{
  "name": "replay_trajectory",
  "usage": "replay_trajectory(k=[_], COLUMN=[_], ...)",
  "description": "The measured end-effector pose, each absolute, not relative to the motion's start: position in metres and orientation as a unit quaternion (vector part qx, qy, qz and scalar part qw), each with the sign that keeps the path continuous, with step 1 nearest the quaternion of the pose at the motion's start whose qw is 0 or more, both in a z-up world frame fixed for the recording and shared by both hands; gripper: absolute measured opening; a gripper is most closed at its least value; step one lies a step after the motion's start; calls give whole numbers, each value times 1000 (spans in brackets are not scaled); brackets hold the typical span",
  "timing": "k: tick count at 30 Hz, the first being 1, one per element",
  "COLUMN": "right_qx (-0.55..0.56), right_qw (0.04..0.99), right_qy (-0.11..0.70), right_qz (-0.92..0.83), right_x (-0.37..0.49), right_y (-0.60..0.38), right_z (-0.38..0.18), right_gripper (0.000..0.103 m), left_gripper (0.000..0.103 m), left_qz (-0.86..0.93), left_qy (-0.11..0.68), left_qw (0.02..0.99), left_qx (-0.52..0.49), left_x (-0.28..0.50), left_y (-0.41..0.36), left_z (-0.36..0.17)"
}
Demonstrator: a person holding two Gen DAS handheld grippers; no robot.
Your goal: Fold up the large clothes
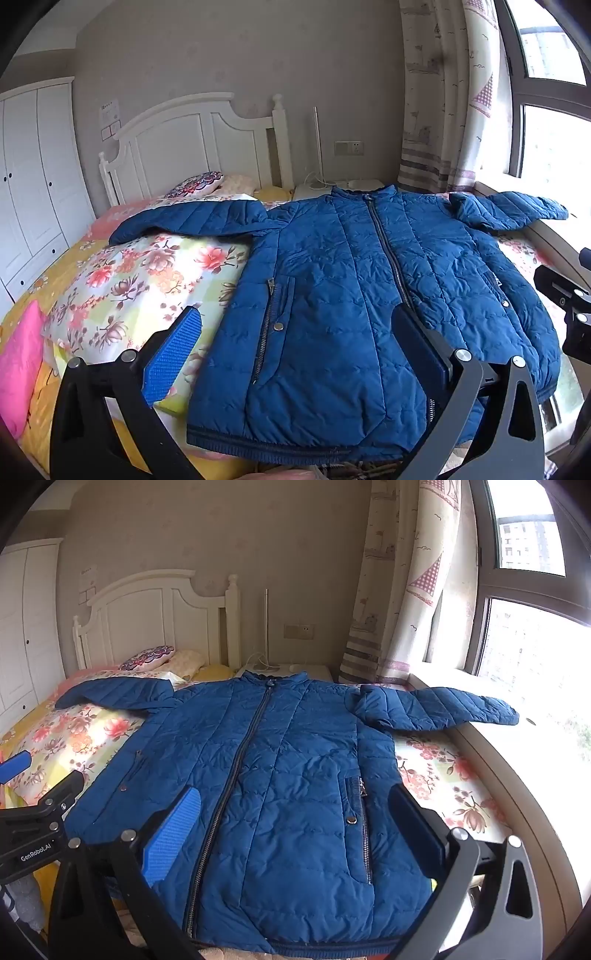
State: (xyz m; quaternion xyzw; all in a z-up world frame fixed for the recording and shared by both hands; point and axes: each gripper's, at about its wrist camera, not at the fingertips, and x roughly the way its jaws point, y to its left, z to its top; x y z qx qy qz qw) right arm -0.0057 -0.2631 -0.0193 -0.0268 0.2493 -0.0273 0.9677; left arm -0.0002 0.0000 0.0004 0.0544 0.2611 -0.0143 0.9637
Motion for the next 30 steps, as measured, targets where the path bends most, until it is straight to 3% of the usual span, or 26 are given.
replay_trajectory(k=[30], right_qx=[-23], right_qw=[967], right_qy=[253], right_qz=[-24], right_x=[-4], right_y=[-263], right_z=[-22], right_gripper=[101], left_gripper=[99], left_qz=[-8], left_qy=[267], left_qw=[962], left_qx=[53], left_x=[3], left_y=[8], left_z=[-8])
